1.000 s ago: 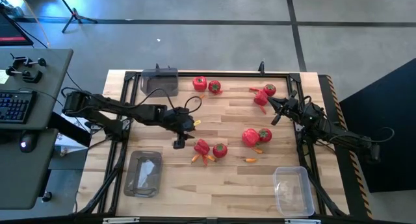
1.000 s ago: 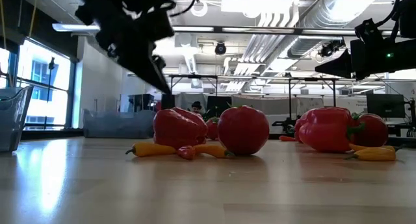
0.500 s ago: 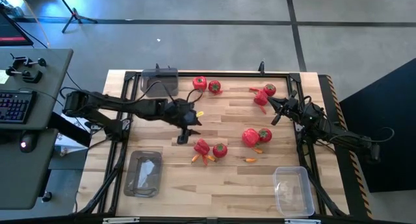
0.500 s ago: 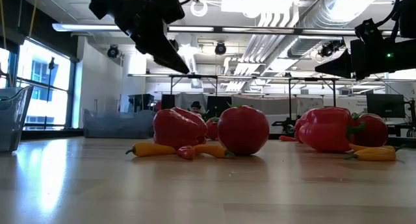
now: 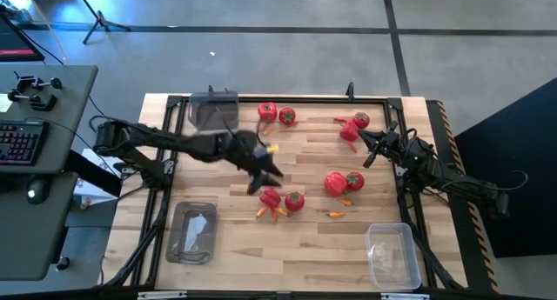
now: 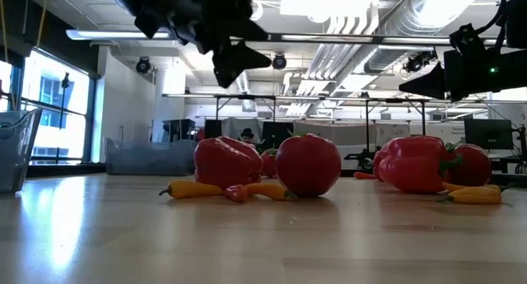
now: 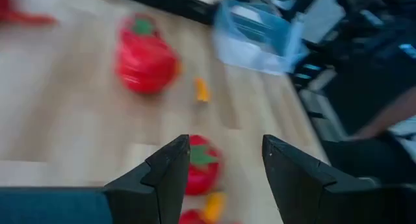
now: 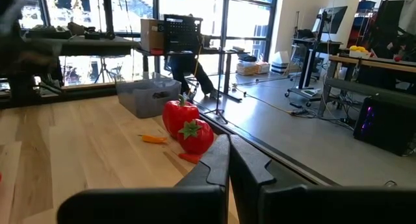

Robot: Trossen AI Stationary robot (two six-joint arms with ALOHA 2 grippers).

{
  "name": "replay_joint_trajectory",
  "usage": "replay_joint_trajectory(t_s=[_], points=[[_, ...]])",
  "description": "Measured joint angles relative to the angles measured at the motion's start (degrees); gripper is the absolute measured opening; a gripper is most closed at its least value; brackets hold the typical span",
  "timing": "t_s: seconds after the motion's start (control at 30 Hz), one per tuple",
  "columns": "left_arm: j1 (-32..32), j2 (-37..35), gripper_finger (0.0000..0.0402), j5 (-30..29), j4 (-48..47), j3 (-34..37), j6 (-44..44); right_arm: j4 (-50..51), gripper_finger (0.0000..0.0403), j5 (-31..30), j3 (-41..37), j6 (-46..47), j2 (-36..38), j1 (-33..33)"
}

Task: Sort produce into baskets
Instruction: Put the red tomato into the top black bin

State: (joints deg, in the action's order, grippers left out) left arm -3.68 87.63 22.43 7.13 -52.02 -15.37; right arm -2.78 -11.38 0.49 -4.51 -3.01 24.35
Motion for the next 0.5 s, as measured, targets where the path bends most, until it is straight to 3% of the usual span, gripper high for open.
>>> replay_joint_trajectory(t_s=[0.1, 0.2, 0.33, 0.5], points=[[3.9, 2.6, 0.0182, 0.2, -0.3, -2.1, -5.8, 0.0, 0.0, 0.0, 0.0, 0.0, 0.0, 0.0], [7.1, 5.2, 0.0182, -5.3, -3.9, -5.9, -6.0, 0.0, 0.0, 0.0, 0.0, 0.0, 0.0, 0.0], [9.1, 9.6, 0.0182, -14.6, -15.8, -12.7, -7.1, 0.0, 0.0, 0.0, 0.0, 0.0, 0.0, 0.0], [8.8, 15.5, 0.0182, -17.0, -23.0, -19.4, -7.1, 0.0, 0.0, 0.0, 0.0, 0.0, 0.0, 0.0]])
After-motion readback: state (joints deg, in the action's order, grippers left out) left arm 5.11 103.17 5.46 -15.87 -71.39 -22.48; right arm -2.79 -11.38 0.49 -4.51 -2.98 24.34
